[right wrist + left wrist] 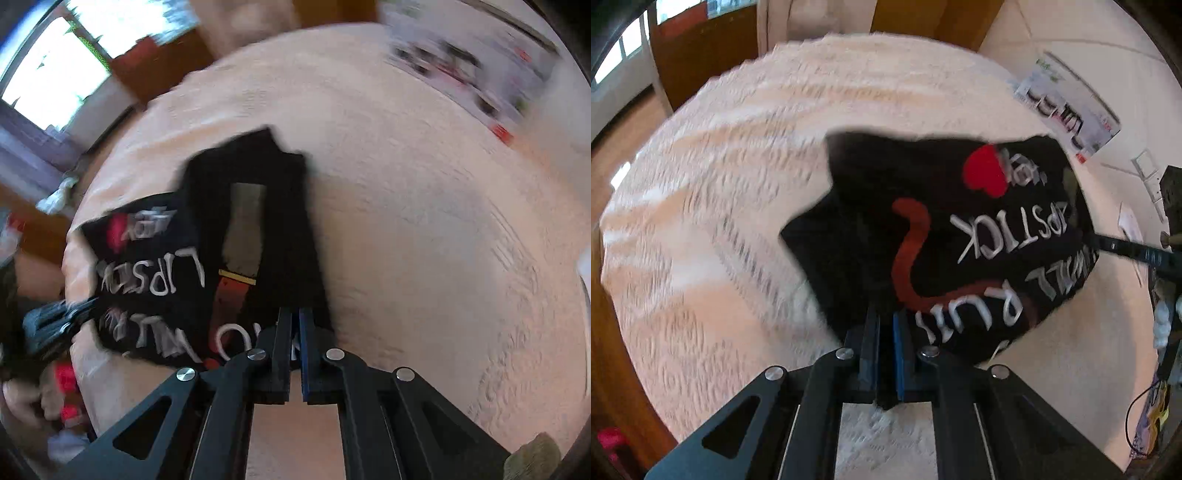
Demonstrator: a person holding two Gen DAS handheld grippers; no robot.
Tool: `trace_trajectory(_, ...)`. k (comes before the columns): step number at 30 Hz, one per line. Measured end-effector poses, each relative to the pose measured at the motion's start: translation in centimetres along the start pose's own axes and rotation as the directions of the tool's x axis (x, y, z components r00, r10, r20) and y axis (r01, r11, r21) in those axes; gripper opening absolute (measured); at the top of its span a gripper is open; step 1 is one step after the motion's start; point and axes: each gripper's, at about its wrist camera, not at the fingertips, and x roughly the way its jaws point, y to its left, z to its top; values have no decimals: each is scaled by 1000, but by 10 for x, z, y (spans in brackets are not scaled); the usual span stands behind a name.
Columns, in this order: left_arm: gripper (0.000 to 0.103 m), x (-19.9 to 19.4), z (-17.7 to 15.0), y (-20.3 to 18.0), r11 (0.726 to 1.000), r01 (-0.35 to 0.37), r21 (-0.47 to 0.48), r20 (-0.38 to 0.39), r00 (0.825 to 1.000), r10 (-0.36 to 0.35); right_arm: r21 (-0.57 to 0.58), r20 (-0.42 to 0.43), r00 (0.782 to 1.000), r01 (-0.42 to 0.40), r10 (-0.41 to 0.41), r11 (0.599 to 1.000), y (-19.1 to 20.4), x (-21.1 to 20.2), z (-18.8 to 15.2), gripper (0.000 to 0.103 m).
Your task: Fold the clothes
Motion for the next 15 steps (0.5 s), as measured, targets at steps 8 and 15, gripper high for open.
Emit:
trace_trajectory(8, 49, -61, 28, -1, 1000, -23, 0, 159, 987, 23, -126, 134, 988, -55, 72, 991, 25, -40, 26, 74)
trace_trajectory(15, 47, -20, 69, -4, 999, -46, -8, 146, 988, 47, -167, 110, 991, -60, 79, 984, 46, -5, 81, 89)
